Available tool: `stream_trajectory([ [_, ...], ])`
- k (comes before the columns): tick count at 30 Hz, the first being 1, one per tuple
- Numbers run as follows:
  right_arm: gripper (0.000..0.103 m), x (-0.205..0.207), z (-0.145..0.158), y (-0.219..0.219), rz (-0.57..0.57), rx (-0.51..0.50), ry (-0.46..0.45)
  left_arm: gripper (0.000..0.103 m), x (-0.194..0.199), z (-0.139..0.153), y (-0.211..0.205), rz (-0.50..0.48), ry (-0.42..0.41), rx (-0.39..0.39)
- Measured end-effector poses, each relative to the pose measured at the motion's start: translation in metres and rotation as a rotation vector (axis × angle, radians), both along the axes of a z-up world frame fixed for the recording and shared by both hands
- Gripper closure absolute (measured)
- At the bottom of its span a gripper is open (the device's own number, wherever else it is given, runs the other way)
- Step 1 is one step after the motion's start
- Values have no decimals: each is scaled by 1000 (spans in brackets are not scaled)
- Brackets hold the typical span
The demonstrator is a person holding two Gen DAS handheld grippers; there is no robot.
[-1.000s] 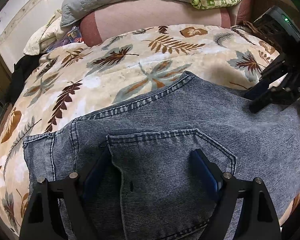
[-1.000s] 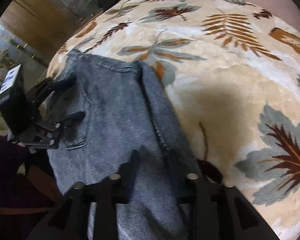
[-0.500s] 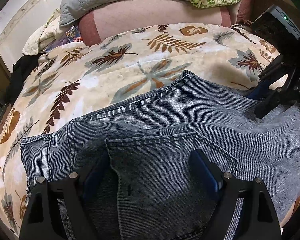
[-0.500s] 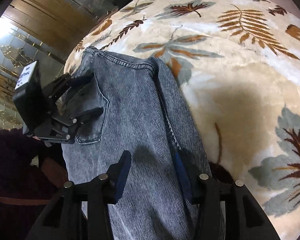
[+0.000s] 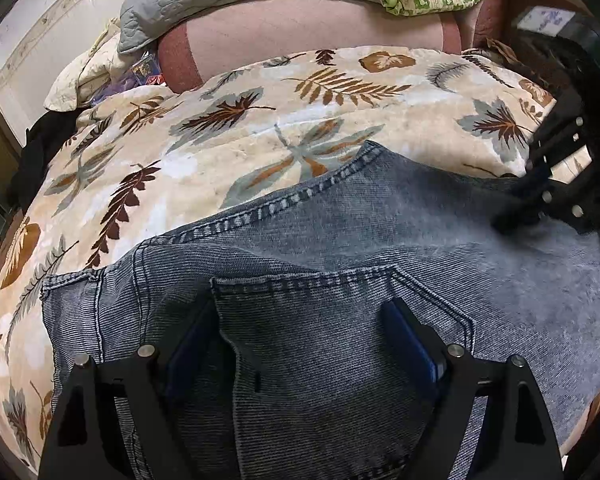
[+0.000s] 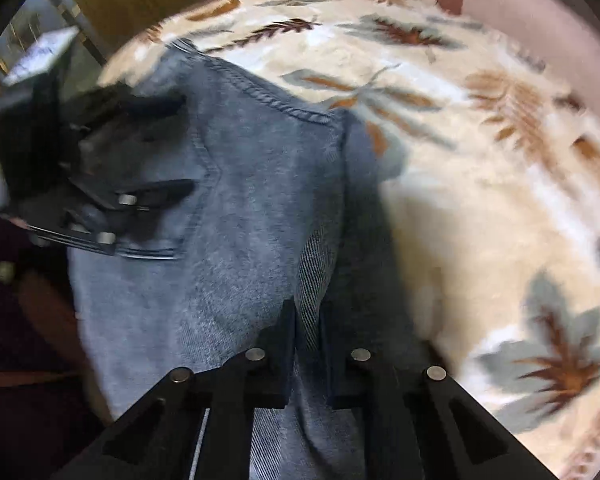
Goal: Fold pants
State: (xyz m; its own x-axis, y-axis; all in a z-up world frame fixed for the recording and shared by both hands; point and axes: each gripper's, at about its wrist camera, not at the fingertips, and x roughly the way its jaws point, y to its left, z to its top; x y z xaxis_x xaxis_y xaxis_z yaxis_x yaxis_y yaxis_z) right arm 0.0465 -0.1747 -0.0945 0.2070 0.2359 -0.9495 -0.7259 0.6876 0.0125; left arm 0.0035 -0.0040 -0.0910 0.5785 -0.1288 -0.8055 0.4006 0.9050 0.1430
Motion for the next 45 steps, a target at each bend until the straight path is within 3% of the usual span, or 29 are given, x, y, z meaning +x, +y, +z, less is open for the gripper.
stream_trajectory([
  [4, 95, 1, 7, 9, -9, -121, -142, 17, 0, 0, 0, 0, 0, 0],
  [5, 101, 3, 7, 10, -17, -171, -188, 17, 0, 0, 0, 1, 1, -2],
  [7, 101, 12, 5, 7, -64, -195, -204, 17, 0, 1, 0, 3, 4, -7],
  [10, 101, 12, 6, 3, -70, -117, -151, 17, 0, 1, 0, -1, 2, -5],
  [13, 100, 13, 19, -26, -198, -41, -131, 17, -1, 1, 1, -2, 2, -8],
  [16, 100, -2, 48, -84, -380, 51, -141, 17, -1, 2, 2, -1, 5, -12],
  [21, 99, -86, 90, -207, -737, 117, -203, 17, -3, 2, 1, 3, 2, -2],
  [25, 98, -159, 87, -276, -964, 136, -167, 17, -4, 2, -1, 20, 1, 4],
  [28, 98, -197, 80, -310, -1090, 252, -152, 17, -4, 2, -4, 32, 2, 3],
  [30, 98, -207, 72, -323, -1157, 353, -117, 17, -4, 3, -5, 40, -5, -2],
  [34, 96, -198, 52, -318, -1191, 436, -82, 17, -5, 5, -6, 37, -17, -11],
  [37, 85, -188, 32, -307, -1232, 379, -40, 17, -6, 4, -7, 31, -23, -1],
  [40, 85, -191, 14, -300, -1237, 293, 34, 17, -5, 1, -7, 31, -13, 7],
  [44, 88, -210, 12, -296, -1267, 120, -16, 17, -3, 2, -4, 38, 2, -7],
  [45, 88, -213, 11, -300, -1278, 126, -23, 17, -2, 2, -4, 40, 3, -9],
])
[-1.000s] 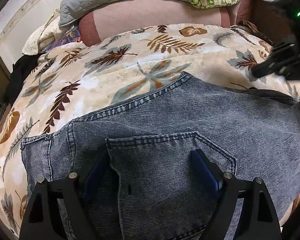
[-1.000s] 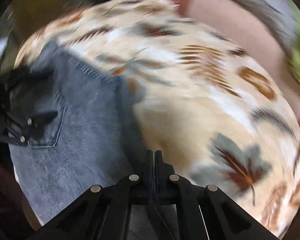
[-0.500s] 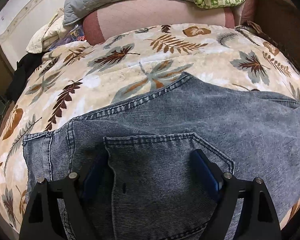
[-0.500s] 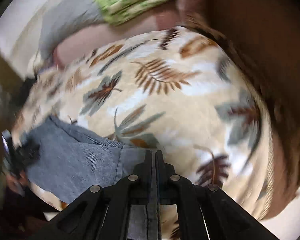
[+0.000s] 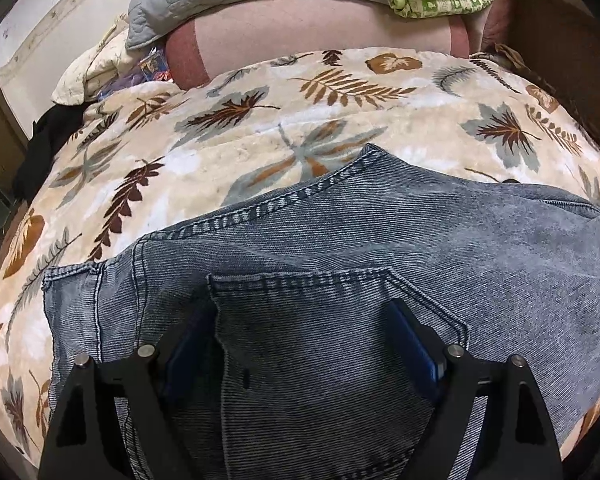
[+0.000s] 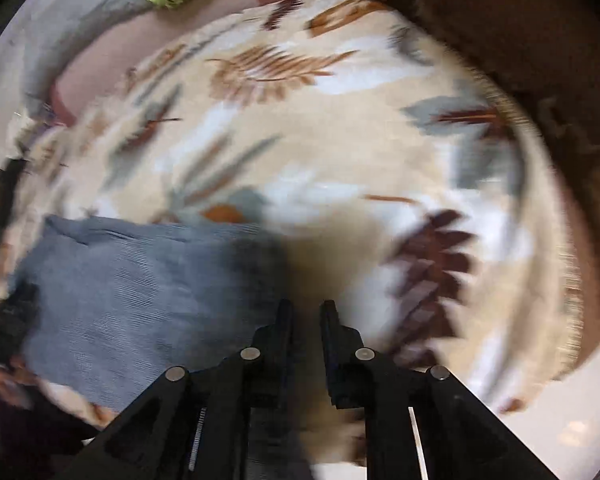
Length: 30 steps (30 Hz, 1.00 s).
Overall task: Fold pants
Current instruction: 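Grasp the jeans edge with the right gripper and pull it flat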
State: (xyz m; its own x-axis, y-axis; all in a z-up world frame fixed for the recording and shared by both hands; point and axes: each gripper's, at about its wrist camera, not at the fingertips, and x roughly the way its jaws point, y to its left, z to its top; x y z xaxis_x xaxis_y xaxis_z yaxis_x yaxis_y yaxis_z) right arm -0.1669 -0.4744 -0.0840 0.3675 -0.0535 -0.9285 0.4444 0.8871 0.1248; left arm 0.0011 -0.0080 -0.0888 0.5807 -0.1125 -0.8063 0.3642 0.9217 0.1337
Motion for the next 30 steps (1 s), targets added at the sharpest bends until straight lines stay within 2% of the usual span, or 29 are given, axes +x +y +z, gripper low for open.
stream_trajectory([
  [2, 88, -6, 1, -4, 7, 36, -59, 17, -1, 0, -1, 1, -3, 3],
  [6, 88, -3, 35, 6, -2, 84, -225, 17, -3, 3, 2, 4, -5, -11],
  [8, 86, 9, 51, 22, 57, 76, -270, 17, -4, 7, 4, 9, -11, -31],
  [9, 81, 22, 61, 38, 120, 77, -280, 17, -4, 9, 5, 10, -12, -42],
  [10, 68, 34, 65, 52, 164, 83, -274, 17, -4, 11, 7, 10, -13, -58],
  [11, 48, 47, 68, 68, 211, 78, -262, 17, -3, 14, 8, 9, -13, -76],
  [12, 40, 59, 70, 86, 258, 63, -254, 17, -3, 15, 8, 8, -14, -79],
  [13, 36, 68, 71, 99, 299, 57, -258, 17, -3, 15, 7, 9, -17, -78],
  [17, 36, 116, 58, 157, 448, 101, -232, 17, 1, 12, 7, 21, -1, -61],
  [20, 36, 144, 34, 209, 556, 81, -151, 17, 1, 12, 11, 27, 7, -58],
  [22, 36, 152, 18, 236, 603, 36, -108, 17, -1, 13, 14, 24, 1, -58],
  [24, 36, 152, 5, 258, 641, -32, -74, 17, -6, 16, 17, 28, -35, -25],
  [27, 36, 141, -8, 283, 656, -152, -94, 17, -19, 25, 28, 18, -96, -7],
  [29, 24, 138, -24, 291, 635, -217, -47, 17, -23, 28, 34, 24, -124, 13],
  [30, 20, 134, -28, 292, 615, -242, -69, 17, -23, 27, 37, 35, -131, 33],
])
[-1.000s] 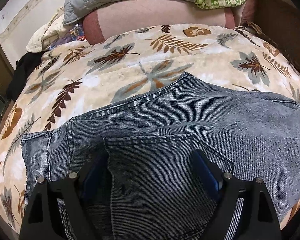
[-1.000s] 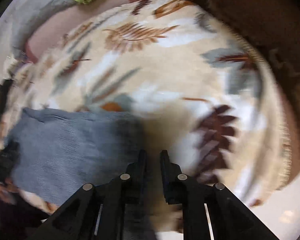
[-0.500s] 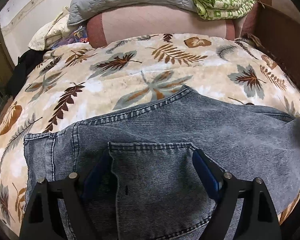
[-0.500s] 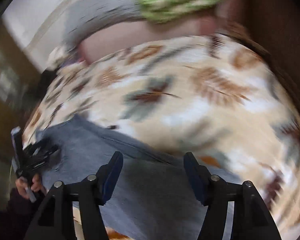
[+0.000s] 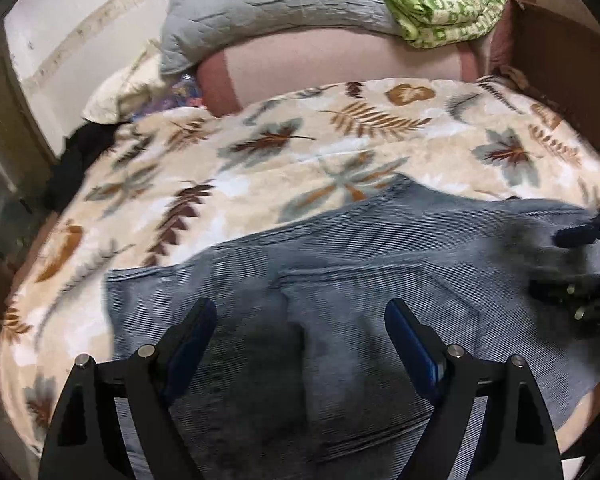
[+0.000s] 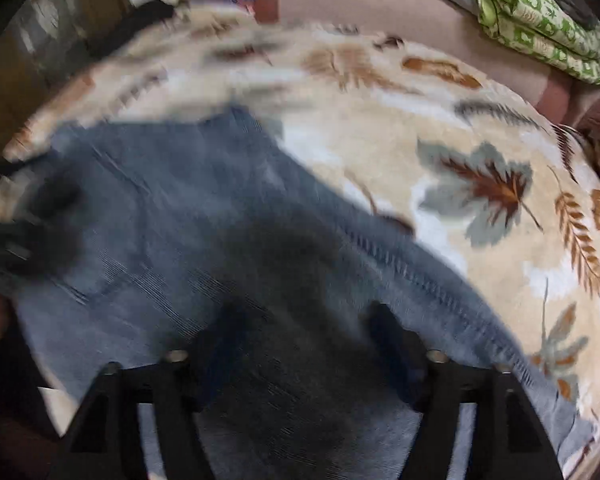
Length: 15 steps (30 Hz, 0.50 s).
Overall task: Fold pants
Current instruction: 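Grasp the jeans edge with the right gripper and pull it flat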
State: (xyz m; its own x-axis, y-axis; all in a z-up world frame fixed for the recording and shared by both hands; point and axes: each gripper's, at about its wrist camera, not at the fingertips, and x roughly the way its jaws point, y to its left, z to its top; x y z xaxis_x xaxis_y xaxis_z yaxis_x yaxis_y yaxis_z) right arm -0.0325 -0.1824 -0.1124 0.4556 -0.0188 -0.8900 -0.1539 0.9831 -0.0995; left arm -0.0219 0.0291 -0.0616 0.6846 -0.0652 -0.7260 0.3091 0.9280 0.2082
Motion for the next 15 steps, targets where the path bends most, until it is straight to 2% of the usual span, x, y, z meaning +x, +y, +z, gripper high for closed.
stream_trajectory([
  [1, 7, -2, 1, -3, -22, -12, -31, 17, 1, -2, 5, 23, 4, 20],
  [2, 0, -2, -3, -7, -51, -36, -45, 17, 2, -4, 9, 35, 15, 25],
  [4, 0, -1, -8, -24, -94, 69, -17, 17, 8, -13, 15, 80, 42, 77],
  [5, 0, 0, -7, -26, -98, 84, -10, 14, 11, -20, 18, 93, 67, 103],
  [6, 0, 1, -5, -24, -91, 68, 4, 14, 13, -23, 23, 90, 95, 84],
  [8, 0, 0, 0, -19, -90, 27, 0, 14, 11, -21, 28, 84, 88, 64],
  [11, 0, -20, 20, -19, -113, -32, -85, 14, 1, -12, 40, 107, 56, 41],
  [15, 0, -73, 41, -28, -142, -7, -166, 15, -18, 2, 50, 115, 36, -24],
])
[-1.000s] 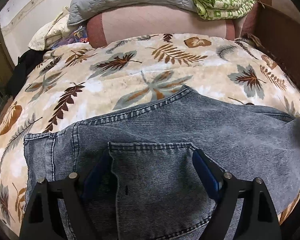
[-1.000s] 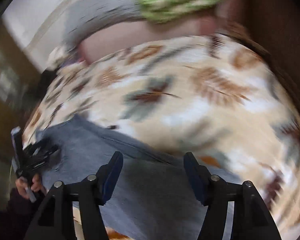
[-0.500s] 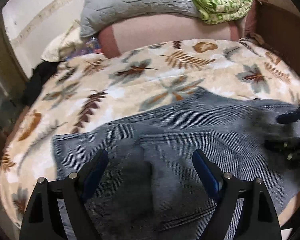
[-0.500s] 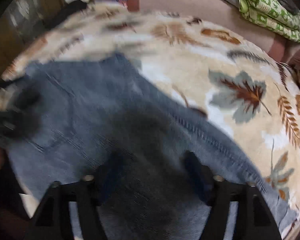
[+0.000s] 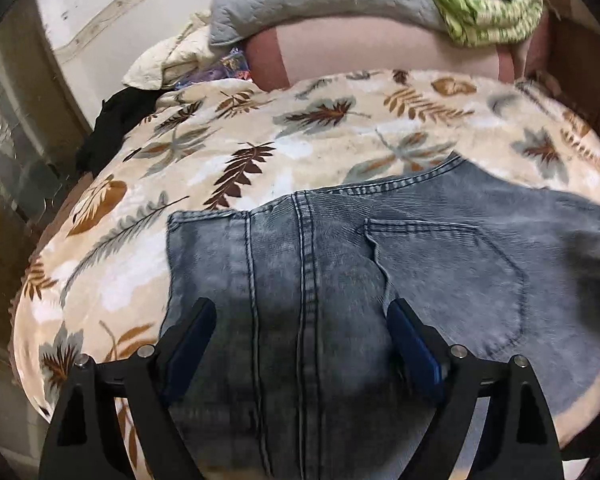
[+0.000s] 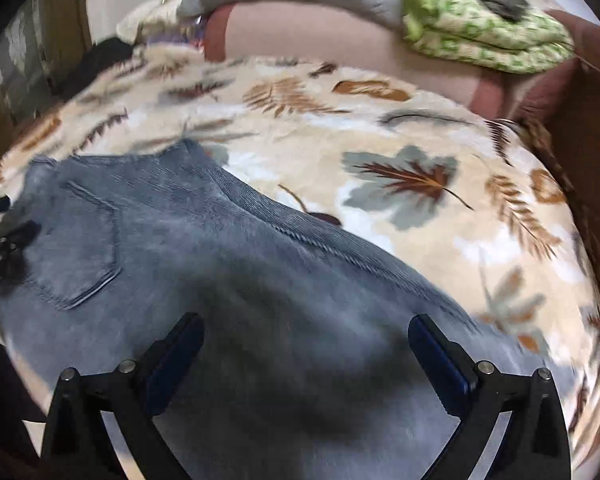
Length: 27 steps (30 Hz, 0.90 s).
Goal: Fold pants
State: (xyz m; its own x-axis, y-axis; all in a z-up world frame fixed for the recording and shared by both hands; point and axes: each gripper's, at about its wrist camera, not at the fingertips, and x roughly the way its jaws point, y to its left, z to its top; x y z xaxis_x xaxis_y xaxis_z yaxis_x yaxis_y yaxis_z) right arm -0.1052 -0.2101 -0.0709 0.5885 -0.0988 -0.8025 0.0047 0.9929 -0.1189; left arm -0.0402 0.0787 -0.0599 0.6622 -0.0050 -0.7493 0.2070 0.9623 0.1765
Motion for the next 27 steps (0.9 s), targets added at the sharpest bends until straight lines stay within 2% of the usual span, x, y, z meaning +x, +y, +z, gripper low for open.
stream_trajectory([
  [3, 0, -33, -2, 0, -35, -6, -19, 15, -18, 3, -8, -10, -18, -3],
  [5, 0, -39, -13, -4, -75, 13, -2, 15, -32, -3, -20, -12, -34, 48],
  [8, 0, -43, -40, -5, -123, -9, 54, 14, -38, -19, -25, 13, 14, 85],
  [10, 0, -53, -45, -4, -115, -11, 5, 14, -37, -27, -20, 32, 38, 72],
  [13, 0, -47, -39, -8, -96, 18, 58, 13, -35, -25, -15, 36, 55, 36],
  [15, 0, -38, -20, -9, 10, 98, 35, 13, -34, -19, -13, 35, 48, 8],
  [17, 0, -22, 1, -10, 99, 204, 26, 13, -33, -9, -10, 40, 13, -37],
  [18, 0, -7, 12, -11, 156, 294, 24, 13, -32, -8, -8, 43, 10, -52],
  [21, 0, 39, 37, -10, 308, 469, -8, 13, -23, -12, -5, 51, 47, -89],
  [23, 0, 81, 38, -7, 381, 515, 32, 13, -20, -18, -7, 48, 77, -99],
  [27, 1, 148, 19, -6, 436, 615, 147, 13, -21, -13, -11, 29, 44, -94],
])
